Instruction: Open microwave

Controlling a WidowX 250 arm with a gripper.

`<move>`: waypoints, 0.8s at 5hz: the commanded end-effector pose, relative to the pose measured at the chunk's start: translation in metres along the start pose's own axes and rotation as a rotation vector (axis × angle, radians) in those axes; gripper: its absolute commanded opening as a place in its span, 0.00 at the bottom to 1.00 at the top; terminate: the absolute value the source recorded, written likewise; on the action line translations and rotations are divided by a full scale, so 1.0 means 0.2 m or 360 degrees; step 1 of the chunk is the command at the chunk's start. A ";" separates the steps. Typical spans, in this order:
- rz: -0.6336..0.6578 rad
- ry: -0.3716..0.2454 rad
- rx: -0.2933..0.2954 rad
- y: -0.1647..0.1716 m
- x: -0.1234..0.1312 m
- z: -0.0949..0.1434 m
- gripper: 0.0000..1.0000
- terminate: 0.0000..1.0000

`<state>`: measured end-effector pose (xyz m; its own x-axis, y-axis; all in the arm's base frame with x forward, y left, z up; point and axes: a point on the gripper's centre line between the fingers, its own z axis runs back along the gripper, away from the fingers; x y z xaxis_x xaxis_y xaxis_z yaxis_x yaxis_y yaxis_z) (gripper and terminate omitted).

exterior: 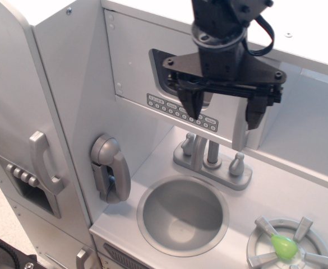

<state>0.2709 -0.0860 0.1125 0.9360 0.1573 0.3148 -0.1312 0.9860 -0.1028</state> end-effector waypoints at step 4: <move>0.0011 -0.0181 0.0019 -0.08 0.20 -0.10 0.00 0.00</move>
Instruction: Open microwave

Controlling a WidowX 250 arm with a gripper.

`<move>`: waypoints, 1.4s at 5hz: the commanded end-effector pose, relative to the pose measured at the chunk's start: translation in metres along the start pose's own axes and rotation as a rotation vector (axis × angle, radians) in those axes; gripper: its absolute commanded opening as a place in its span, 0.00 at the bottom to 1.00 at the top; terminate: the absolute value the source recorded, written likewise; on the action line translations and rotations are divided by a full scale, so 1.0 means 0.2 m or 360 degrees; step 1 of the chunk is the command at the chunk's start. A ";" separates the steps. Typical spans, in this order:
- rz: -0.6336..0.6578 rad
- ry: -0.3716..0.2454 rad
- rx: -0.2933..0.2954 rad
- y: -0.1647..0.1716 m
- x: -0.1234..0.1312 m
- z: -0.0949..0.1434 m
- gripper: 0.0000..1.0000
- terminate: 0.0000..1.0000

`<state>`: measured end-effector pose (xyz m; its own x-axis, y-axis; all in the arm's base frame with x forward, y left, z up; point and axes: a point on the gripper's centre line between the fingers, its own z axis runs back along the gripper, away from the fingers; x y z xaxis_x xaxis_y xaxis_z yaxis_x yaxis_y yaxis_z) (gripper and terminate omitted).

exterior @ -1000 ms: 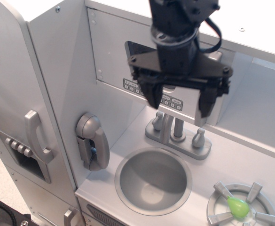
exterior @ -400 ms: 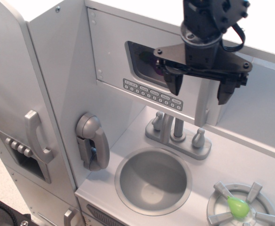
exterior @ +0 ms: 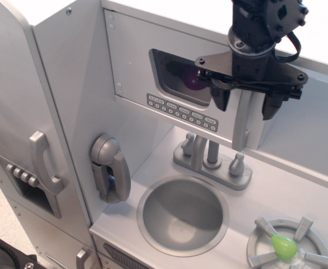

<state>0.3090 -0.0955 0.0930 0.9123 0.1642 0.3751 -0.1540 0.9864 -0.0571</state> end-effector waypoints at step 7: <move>-0.0241 0.0357 -0.0131 -0.06 -0.41 0.28 1.00 0.00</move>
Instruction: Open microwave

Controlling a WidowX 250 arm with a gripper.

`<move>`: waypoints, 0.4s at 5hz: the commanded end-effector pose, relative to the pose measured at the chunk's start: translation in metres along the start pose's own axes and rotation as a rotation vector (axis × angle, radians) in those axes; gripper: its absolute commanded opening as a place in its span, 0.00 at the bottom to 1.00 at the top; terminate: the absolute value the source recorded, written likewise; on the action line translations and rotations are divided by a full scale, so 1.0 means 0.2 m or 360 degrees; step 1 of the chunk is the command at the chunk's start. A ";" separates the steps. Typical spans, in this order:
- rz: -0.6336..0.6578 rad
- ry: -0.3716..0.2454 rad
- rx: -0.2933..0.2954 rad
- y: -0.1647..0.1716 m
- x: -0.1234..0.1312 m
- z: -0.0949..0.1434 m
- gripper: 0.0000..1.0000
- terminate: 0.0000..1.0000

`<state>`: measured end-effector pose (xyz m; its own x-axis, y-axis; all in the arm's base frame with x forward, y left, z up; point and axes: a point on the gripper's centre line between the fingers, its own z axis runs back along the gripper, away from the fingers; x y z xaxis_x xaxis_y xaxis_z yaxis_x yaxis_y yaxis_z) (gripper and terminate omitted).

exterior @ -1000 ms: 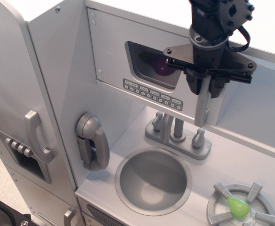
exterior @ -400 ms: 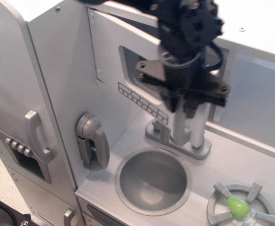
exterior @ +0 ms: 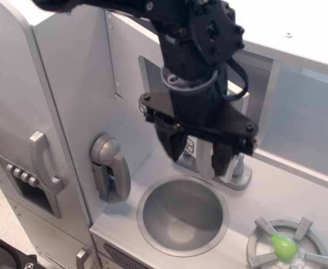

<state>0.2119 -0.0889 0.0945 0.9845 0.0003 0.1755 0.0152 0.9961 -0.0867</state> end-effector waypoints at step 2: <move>0.0072 -0.0053 -0.0080 -0.47 0.20 0.08 1.00 0.00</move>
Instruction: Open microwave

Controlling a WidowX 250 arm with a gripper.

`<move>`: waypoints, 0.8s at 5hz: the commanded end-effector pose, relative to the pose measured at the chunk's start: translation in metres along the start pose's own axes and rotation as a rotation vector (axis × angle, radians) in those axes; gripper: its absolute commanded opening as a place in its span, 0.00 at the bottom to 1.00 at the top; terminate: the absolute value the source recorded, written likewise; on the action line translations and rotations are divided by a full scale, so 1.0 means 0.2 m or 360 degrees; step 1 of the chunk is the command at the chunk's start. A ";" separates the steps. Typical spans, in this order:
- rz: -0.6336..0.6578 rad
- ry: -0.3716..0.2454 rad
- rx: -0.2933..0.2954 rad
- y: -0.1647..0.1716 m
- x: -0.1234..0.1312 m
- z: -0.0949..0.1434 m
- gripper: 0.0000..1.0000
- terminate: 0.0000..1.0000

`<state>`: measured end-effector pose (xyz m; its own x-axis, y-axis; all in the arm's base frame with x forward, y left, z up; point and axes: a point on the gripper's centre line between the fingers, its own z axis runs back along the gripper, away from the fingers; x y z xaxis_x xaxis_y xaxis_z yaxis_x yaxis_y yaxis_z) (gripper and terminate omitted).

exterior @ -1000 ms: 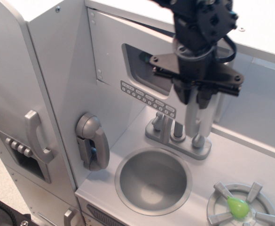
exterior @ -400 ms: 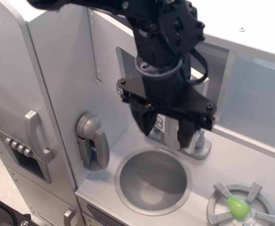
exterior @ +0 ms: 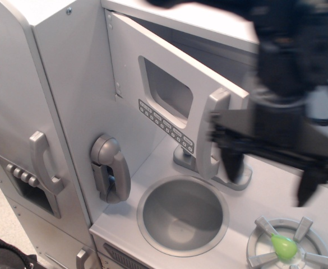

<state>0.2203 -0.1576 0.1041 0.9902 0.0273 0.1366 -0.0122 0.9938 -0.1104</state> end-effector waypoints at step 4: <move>0.0177 -0.0215 0.0053 0.26 0.40 0.04 1.00 0.00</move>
<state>0.2908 -0.1039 0.0930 0.9699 0.1390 0.2000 -0.1256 0.9890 -0.0783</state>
